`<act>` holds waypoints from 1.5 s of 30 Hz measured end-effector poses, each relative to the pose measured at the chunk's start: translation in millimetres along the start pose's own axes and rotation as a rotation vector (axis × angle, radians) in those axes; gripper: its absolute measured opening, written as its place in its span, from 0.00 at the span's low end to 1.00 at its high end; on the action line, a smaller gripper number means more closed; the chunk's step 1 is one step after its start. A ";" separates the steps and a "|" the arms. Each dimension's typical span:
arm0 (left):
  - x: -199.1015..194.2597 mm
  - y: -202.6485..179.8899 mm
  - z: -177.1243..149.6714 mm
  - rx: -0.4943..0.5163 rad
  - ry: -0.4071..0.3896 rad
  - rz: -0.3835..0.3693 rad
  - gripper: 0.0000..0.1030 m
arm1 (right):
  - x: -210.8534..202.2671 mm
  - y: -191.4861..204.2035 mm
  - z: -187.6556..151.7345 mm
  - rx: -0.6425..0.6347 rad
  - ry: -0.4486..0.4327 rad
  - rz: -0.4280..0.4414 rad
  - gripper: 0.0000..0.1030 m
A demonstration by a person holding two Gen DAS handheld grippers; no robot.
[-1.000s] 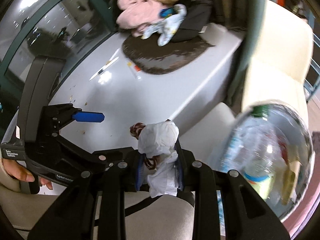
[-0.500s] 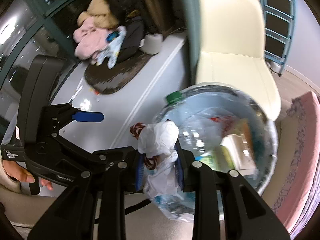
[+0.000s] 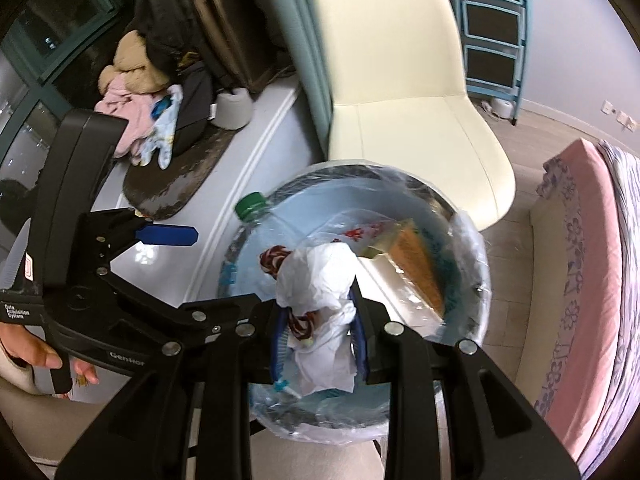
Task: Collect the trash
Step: 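Lower the tissue into the bin and open the right gripper, then withdraw the right gripper from the bin back toward the table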
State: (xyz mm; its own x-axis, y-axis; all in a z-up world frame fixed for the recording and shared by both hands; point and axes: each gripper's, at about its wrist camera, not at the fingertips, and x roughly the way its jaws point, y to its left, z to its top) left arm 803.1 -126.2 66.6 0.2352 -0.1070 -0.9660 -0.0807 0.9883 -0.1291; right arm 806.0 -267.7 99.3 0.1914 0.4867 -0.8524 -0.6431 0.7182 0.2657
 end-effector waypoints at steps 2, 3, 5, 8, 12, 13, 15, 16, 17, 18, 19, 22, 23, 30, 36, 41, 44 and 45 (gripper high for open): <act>5.9 -2.1 5.7 0.000 0.005 -0.001 0.94 | 3.0 -6.6 0.9 0.005 0.005 -0.013 0.26; 8.1 -2.7 7.7 -0.002 0.006 -0.003 0.94 | 4.8 -9.9 1.7 0.010 0.008 -0.020 0.26; 11.9 -2.8 12.8 -0.008 0.007 -0.003 0.94 | 7.5 -13.8 3.9 0.012 0.012 -0.027 0.26; 13.9 -4.1 18.4 -0.004 0.004 0.000 0.94 | 9.7 -18.0 7.6 0.009 0.011 -0.038 0.26; 16.3 -4.8 23.9 -0.003 -0.004 0.008 0.94 | 11.3 -24.8 12.1 0.007 0.003 -0.062 0.25; 17.2 -4.1 25.4 -0.005 -0.004 0.011 0.94 | 11.7 -25.8 12.7 0.007 0.003 -0.060 0.26; 17.4 -2.4 27.5 -0.012 -0.006 0.013 0.94 | 13.4 -26.5 15.3 -0.017 0.007 -0.086 0.26; 16.9 -1.1 28.4 -0.015 -0.008 0.015 0.94 | 13.8 -26.0 15.7 -0.025 0.008 -0.099 0.27; 16.4 -0.6 28.7 -0.016 -0.009 0.018 0.94 | 14.8 -26.1 16.0 -0.031 0.011 -0.120 0.37; 16.0 0.3 29.3 -0.018 -0.010 0.027 0.94 | 14.7 -26.5 16.4 -0.033 0.007 -0.138 0.44; 15.7 1.9 29.8 -0.020 -0.011 0.030 0.94 | 13.9 -27.5 16.8 -0.034 -0.003 -0.156 0.55; 15.5 6.6 30.1 -0.032 -0.011 0.031 0.94 | 12.2 -30.0 17.2 -0.028 -0.020 -0.167 0.63; 15.0 7.6 29.7 -0.032 -0.010 0.033 0.94 | 11.8 -30.8 17.1 -0.028 -0.023 -0.169 0.63; 9.3 10.8 25.3 -0.045 -0.021 0.034 0.94 | 5.8 -27.8 15.5 -0.026 -0.040 -0.173 0.63; -1.0 13.6 17.5 -0.063 -0.041 0.028 0.94 | -2.9 -16.5 13.7 -0.048 -0.060 -0.173 0.63; -10.9 16.6 9.4 -0.082 -0.059 0.024 0.94 | -8.2 -4.0 12.0 -0.075 -0.068 -0.164 0.63; -16.1 21.5 2.8 -0.105 -0.068 0.021 0.94 | -9.4 4.9 9.4 -0.097 -0.067 -0.154 0.63; -17.2 23.0 1.0 -0.111 -0.071 0.020 0.94 | -9.2 8.9 9.2 -0.109 -0.066 -0.150 0.63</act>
State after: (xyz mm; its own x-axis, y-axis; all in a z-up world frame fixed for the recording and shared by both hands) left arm 798.2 -101.4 80.6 0.2997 -0.0751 -0.9511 -0.1921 0.9717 -0.1373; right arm 805.4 -261.2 113.7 0.3369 0.4125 -0.8464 -0.6793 0.7289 0.0849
